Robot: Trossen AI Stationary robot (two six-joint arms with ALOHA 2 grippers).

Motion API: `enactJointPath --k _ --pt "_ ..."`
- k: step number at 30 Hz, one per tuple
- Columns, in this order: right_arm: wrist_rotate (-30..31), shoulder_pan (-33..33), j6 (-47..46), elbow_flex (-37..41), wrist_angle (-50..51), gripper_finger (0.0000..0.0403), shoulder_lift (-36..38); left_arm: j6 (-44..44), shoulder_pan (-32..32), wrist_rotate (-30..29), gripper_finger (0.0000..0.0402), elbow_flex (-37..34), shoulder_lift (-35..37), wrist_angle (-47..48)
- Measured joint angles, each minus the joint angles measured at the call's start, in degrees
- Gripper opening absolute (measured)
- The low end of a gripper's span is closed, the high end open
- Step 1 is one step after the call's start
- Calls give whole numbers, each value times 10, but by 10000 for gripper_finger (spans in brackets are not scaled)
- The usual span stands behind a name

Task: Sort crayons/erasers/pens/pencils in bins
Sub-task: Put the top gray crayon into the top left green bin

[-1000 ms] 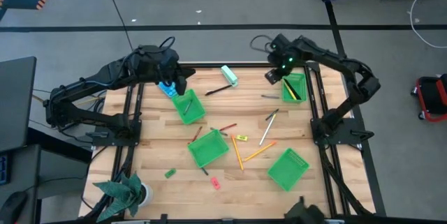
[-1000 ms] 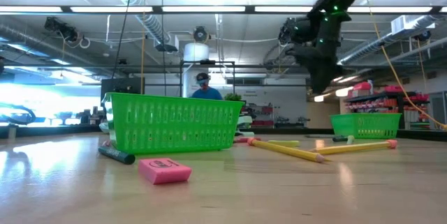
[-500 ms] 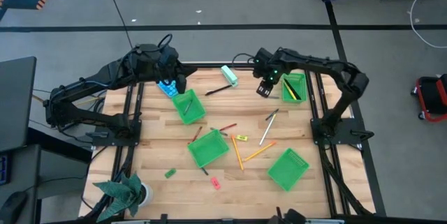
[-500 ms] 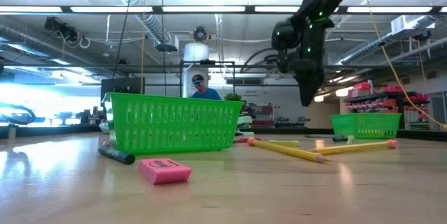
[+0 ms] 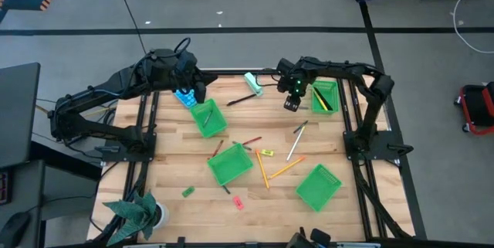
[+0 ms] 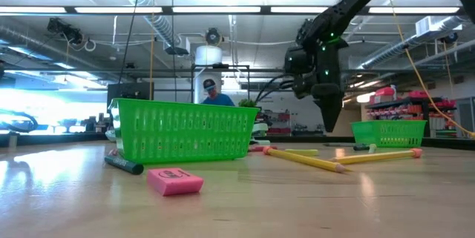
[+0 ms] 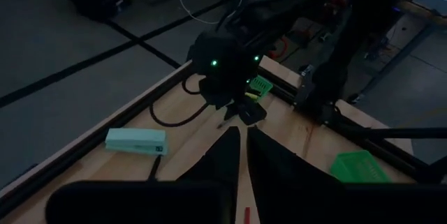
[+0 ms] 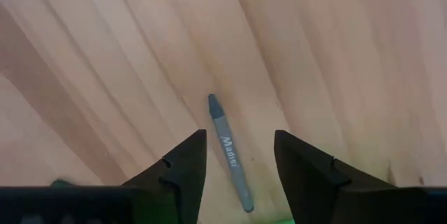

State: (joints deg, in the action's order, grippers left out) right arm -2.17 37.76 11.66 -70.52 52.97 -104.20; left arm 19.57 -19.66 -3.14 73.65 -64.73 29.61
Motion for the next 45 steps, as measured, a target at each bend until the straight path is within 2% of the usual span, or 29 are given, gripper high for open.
enactJointPath --k 10,26,30,40,45 --pt "0 -1 40 0 -4 173 -30 9 0 0 36 0 0 3" --pt "28 -1 20 23 -37 167 -50 8 0 0 30 0 0 3" --pt "29 -1 15 24 -38 142 -51 6 0 0 28 0 0 3" --pt "22 -1 9 25 -40 50 -52 2 0 0 33 0 0 4" --pt "18 -1 -17 25 -38 30 -50 2 0 0 24 0 0 16"
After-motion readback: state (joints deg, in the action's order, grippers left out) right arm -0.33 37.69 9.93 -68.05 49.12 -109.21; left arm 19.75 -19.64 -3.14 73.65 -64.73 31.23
